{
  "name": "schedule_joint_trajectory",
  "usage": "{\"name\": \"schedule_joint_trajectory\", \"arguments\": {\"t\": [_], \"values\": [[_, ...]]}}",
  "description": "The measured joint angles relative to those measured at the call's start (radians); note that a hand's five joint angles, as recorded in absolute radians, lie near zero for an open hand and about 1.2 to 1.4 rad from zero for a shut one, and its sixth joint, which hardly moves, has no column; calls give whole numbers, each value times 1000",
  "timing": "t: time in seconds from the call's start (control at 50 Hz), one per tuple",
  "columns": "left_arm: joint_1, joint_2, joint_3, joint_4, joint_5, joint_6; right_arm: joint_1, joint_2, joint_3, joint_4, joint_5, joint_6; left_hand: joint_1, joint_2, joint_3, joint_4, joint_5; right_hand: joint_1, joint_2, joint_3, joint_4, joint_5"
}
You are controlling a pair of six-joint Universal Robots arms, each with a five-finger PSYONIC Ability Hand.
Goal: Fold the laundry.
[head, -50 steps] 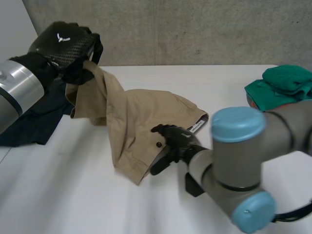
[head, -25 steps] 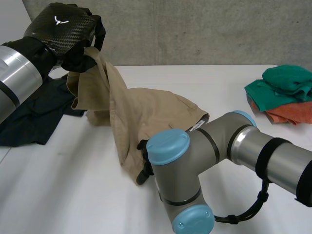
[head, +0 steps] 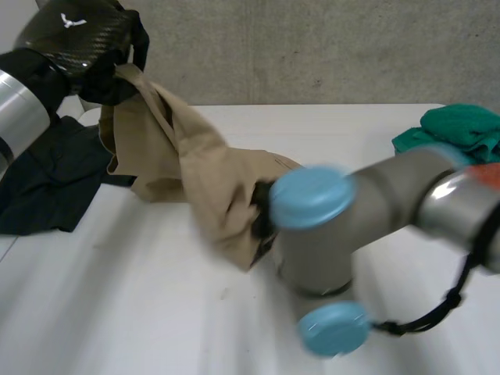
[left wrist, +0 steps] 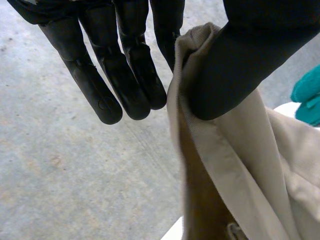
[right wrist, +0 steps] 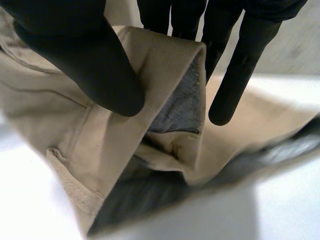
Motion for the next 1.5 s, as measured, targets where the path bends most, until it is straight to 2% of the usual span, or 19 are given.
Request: {"name": "schedule_joint_trajectory", "arguments": {"t": [0.08, 0.22, 0.3, 0.42, 0.54, 0.64, 0.78, 0.86, 0.94, 1.06, 1.16, 1.28, 1.32, 1.34, 1.36, 1.38, 1.4, 1.48, 1.5], "values": [[29, 41, -1, -31, 25, -4, -157, -212, 44, 2, -103, -167, 0, 0, 0, 0, 0, 0, 0, 0, 1, 4], [103, 86, -22, -132, 141, 0, -393, -418, -3, 66, -301, -463, 0, 0, 0, 0, 0, 18, 0, 0, 3, 8], [138, 77, -43, -182, 225, 2, -473, -431, -69, 162, -369, -548, 0, 0, 0, 0, 0, 30, 0, 0, 3, 12], [163, -68, -53, -189, 316, 13, -526, -314, -161, 301, -434, -626, 0, 1, 0, 0, 0, 33, 0, 2, 3, 12], [124, -304, 62, -110, 299, 39, -511, -120, -261, 255, -424, -710, 0, 1, 1, 0, 0, 33, 0, 6, 3, 12], [76, -466, 275, 2, 233, 52, -485, 21, -393, 57, -392, -758, 0, 1, 1, 0, 0, 33, 0, 6, 3, 12], [32, -518, 546, 198, 67, -9, -474, 95, -581, -338, -337, -733, 0, 1, 1, 0, 0, 33, 0, 6, 4, 12], [16, -483, 598, 303, -21, -87, -479, 89, -651, -441, -333, -693, 0, 1, 1, 0, 0, 33, 0, 6, 4, 12], [5, -444, 576, 366, -59, -151, -486, 73, -690, -398, -359, -657, 0, 1, 1, 0, 17, 33, 0, 6, 4, 12], [-2, -385, 396, 379, -23, -172, -505, 34, -650, -123, -433, -637, 0, 1, 1, 0, 19, 33, 0, 6, 4, 12], [0, -370, 188, 366, 38, -115, -530, 13, -508, 71, -464, -670, 0, 1, 1, 0, 19, 33, 0, 6, 4, 12], [1, -438, 14, 360, 72, -15, -543, 22, -287, 120, -481, -768, -6, -20, -16, -18, 12, 33, 0, 6, 4, 12], [0, -482, -30, 353, 75, 25, -541, 38, -207, 93, -484, -806, -105, -129, -122, -121, -83, 33, 0, 6, 4, 12], [-2, -502, -44, 349, 76, 42, -539, 46, -176, 77, -483, -820, -283, -280, -268, -282, -243, 33, 0, 6, 4, 12], [-4, -525, -58, 340, 77, 64, -535, 56, -141, 54, -482, -834, -352, -361, -332, -346, -308, 15, -31, -20, -24, -16], [-7, -550, -70, 327, 76, 90, -530, 67, -103, 25, -477, -846, -534, -536, -522, -526, -487, -57, -122, -118, -126, -116], [-8, -561, -74, 319, 76, 102, -527, 72, -85, 10, -473, -852, -574, -576, -562, -566, -527, -123, -190, -185, -194, -185], [-13, -596, -84, 231, 68, 185, -513, 85, -8, -68, -420, -858, -852, -879, -861, -884, -849, -673, -744, -720, -731, -740], [-12, -593, -83, 200, 65, 205, -511, 81, 3, -80, -403, -853, -893, -924, -913, -928, -894, -739, -808, -794, -812, -820]]}}
